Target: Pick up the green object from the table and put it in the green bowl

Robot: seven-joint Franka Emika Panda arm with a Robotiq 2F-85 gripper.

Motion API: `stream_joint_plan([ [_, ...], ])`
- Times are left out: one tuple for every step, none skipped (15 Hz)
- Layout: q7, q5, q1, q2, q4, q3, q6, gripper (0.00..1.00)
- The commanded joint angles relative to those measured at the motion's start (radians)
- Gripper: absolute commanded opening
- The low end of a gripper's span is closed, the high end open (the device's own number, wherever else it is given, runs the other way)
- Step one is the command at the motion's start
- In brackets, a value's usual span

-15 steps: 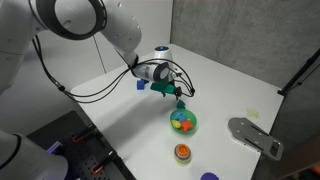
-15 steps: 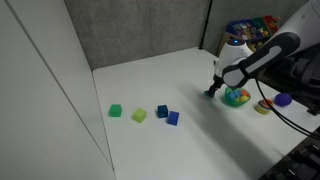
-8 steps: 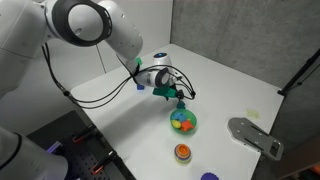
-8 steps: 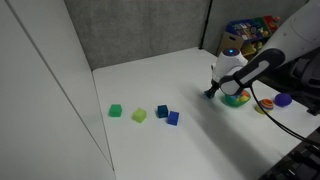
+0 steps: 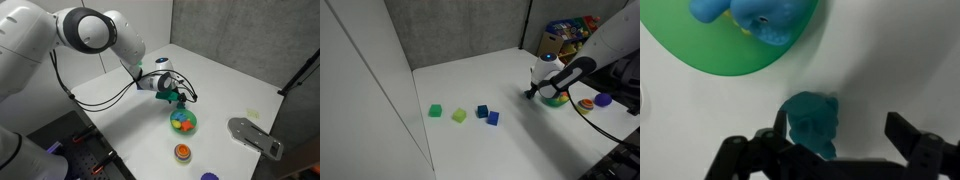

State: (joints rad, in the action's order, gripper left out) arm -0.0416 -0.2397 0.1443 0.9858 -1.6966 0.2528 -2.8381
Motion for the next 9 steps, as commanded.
stream_joint_plan([
  [0.026,-0.02,-0.001,0.047,0.058,0.017,-0.012,1.0],
  [0.025,-0.019,-0.003,0.054,0.066,0.018,-0.016,0.75],
  [0.024,-0.016,-0.007,0.06,0.073,0.016,-0.014,0.73],
  [0.023,-0.015,-0.008,0.066,0.079,0.017,-0.014,0.66],
  [0.022,-0.014,-0.011,0.07,0.084,0.016,-0.014,0.56],
  [0.021,-0.013,-0.013,0.073,0.09,0.016,-0.013,0.49],
  [0.022,-0.013,-0.015,0.071,0.092,0.019,-0.013,0.41],
  [0.023,-0.011,-0.017,0.066,0.089,0.019,-0.011,0.33],
  [0.023,-0.008,-0.021,0.06,0.087,0.016,-0.01,0.26],
])
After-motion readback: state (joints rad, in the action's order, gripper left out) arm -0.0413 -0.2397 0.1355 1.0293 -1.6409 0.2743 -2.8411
